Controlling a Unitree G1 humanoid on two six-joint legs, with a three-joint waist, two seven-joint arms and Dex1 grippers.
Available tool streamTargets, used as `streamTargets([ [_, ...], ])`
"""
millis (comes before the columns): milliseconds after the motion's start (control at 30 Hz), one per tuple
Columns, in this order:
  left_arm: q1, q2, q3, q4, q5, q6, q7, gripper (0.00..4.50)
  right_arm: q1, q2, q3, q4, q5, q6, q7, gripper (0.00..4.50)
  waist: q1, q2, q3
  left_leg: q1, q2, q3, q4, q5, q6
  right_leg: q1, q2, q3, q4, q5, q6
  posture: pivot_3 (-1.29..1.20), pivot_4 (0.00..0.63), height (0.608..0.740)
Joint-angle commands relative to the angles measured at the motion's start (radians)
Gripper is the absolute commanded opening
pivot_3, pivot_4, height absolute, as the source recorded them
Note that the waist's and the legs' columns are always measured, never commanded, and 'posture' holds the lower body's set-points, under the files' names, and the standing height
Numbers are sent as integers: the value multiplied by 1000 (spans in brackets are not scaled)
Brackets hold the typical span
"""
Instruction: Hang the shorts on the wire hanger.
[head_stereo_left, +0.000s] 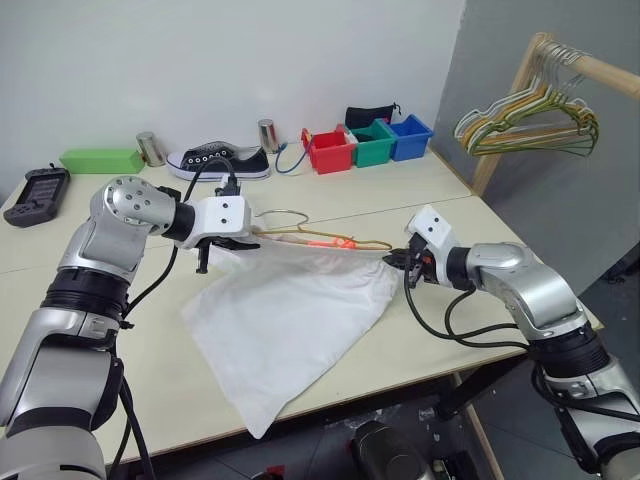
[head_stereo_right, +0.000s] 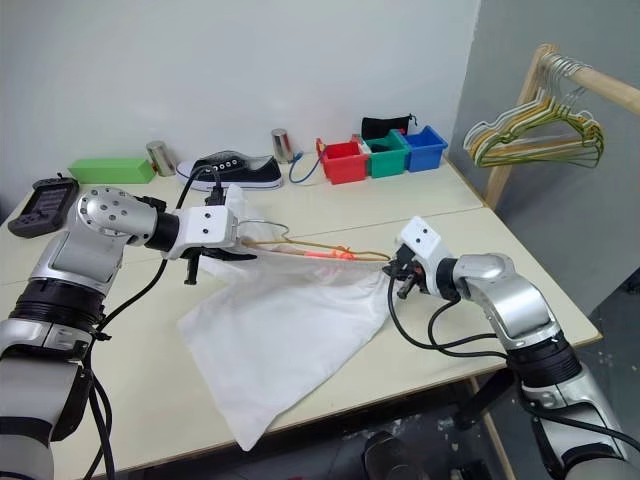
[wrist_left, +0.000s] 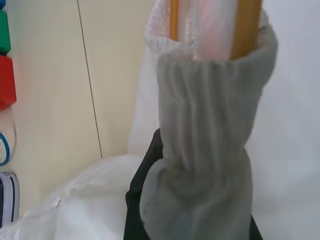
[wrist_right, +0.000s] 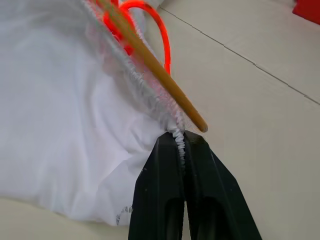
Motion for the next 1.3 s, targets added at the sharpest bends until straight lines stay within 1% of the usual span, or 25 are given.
streamTargets([
  [33, -24, 28, 15, 2, 15, -6, 0, 0, -46, -23, -16, -42, -24, -10, 6, 20, -1, 0, 0, 0, 0, 0, 0, 0, 0, 0, 0, 0, 0, 0, 0, -279, 39, 740],
  [167, -4, 46, 7, -20, 11, -19, -45, 0, -71, -24, -21, -50, -30, -3, 11, 20, -1, 0, 0, 0, 0, 0, 0, 0, 0, 0, 0, 0, 0, 0, 0, -285, 43, 740],
  [300, -53, 22, 28, 36, 22, -30, 19, 0, -54, -46, -15, -47, -41, -7, 36, 20, 0, 0, 0, 0, 0, 0, 0, 0, 0, 0, 0, 0, 0, 0, 0, -285, 40, 740],
  [567, -43, 31, 30, 18, -25, -36, -31, 0, -26, -60, -2, 18, -84, -51, 27, 20, -1, 0, 0, 0, 0, 0, 0, 0, 0, 0, 0, 0, 0, 0, 0, -281, 28, 740],
  [667, -27, 42, 32, 0, -50, -18, -72, 0, -27, -65, 0, 49, -102, -78, 26, 20, -3, 0, 0, 0, 0, 0, 0, 0, 0, 0, 0, 0, 0, 0, 0, -281, 24, 740],
  [833, -32, 38, 33, 17, -43, -22, -60, 0, -28, -80, 6, 102, -131, -128, 34, 20, -3, 0, 0, 0, 0, 0, 0, 0, 0, 0, 0, 0, 0, 0, 0, -282, 14, 740],
  [1133, -24, 73, -17, 50, 42, -97, -64, 0, -52, -108, 0, 74, -149, -152, 68, 20, -5, 0, 0, 0, 0, 0, 0, 0, 0, 0, 0, 0, 0, 0, 0, -294, 6, 740],
  [1300, -57, 82, -47, 111, 113, -156, -25, 0, -68, -129, 4, 20, -154, -144, 90, 20, -7, 0, 0, 0, 0, 0, 0, 0, 0, 0, 0, 0, 0, 0, 0, -302, 0, 740],
])
